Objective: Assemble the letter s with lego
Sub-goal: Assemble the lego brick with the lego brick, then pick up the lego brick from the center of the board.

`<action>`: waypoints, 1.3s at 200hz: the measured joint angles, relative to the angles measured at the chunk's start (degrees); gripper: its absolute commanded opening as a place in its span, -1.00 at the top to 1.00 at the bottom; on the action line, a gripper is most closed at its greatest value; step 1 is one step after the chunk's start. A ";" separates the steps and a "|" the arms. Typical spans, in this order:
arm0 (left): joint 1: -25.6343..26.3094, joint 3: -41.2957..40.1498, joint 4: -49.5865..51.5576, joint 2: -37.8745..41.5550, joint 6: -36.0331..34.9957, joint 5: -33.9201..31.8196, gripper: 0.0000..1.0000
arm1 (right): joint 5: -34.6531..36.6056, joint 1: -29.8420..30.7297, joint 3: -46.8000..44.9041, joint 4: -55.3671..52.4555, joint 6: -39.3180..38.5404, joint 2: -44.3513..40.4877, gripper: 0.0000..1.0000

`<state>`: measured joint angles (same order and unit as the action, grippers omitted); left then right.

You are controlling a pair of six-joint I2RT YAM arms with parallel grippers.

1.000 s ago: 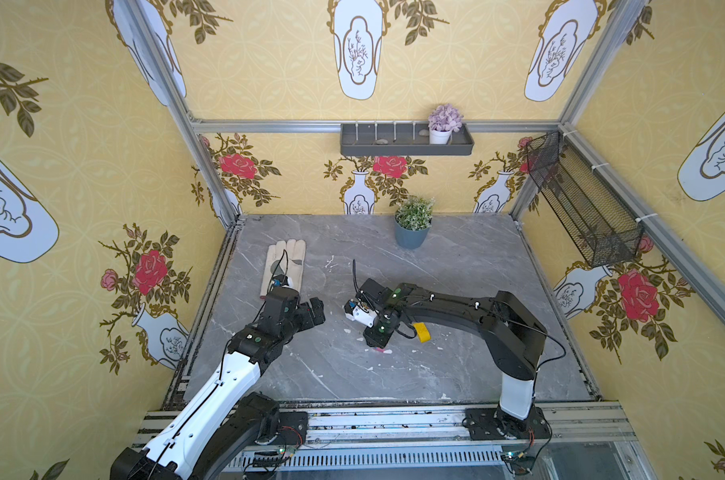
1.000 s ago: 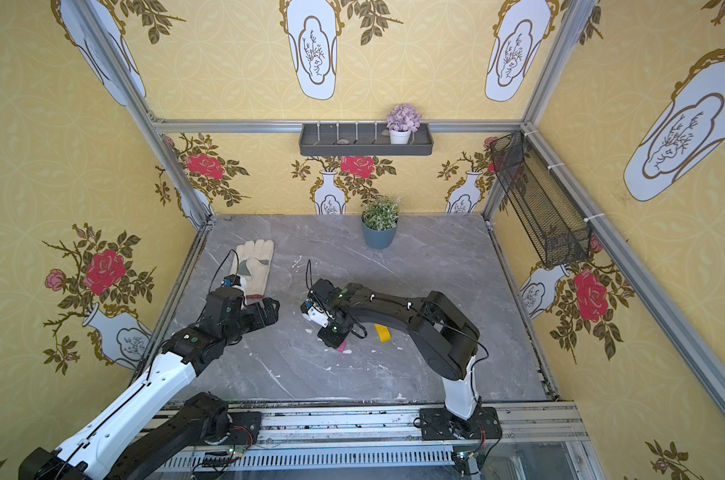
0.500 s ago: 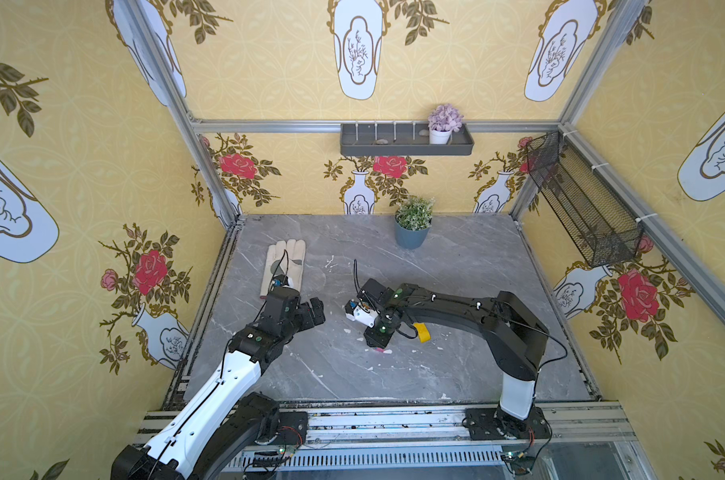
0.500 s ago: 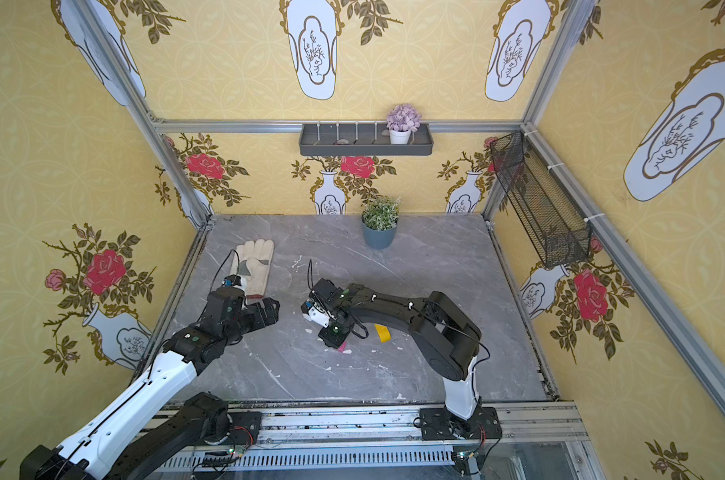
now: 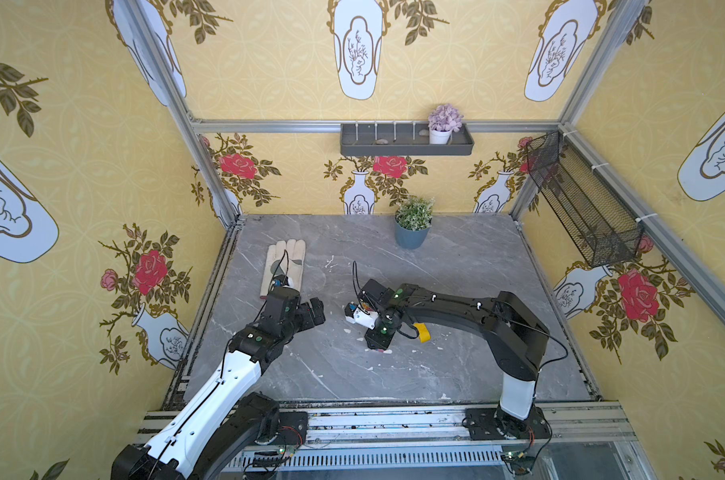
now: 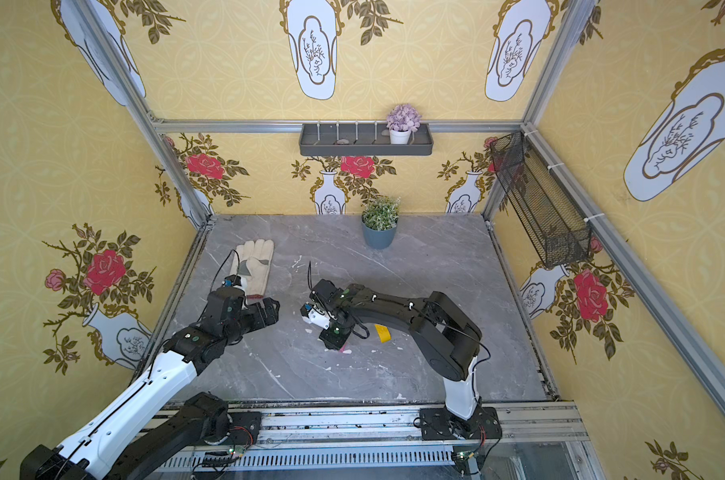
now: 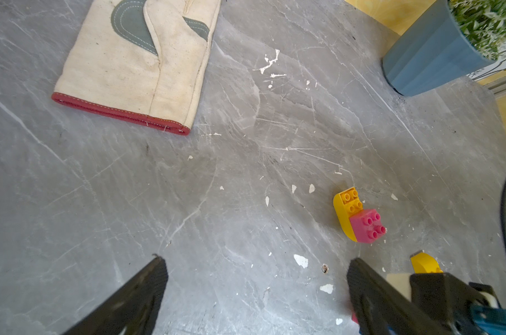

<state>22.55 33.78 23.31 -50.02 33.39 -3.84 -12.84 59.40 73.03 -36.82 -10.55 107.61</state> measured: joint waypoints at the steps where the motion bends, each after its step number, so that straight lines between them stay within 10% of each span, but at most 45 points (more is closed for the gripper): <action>1: 0.00 0.00 0.00 0.00 0.00 0.00 -0.98 | 0.00 0.00 -0.07 0.04 0.00 -0.02 0.52; 191: 0.00 0.00 0.00 -0.20 0.02 0.00 -0.98 | 1.73 -2.84 3.85 -3.72 1.88 -2.43 0.52; 260: 0.00 -0.28 -0.24 -0.37 0.00 0.42 -0.98 | 1.95 -6.56 -1.90 4.42 21.22 -3.61 0.53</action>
<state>22.55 33.50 23.07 -50.39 33.39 -3.42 -10.90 52.84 71.13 -32.40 10.68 104.01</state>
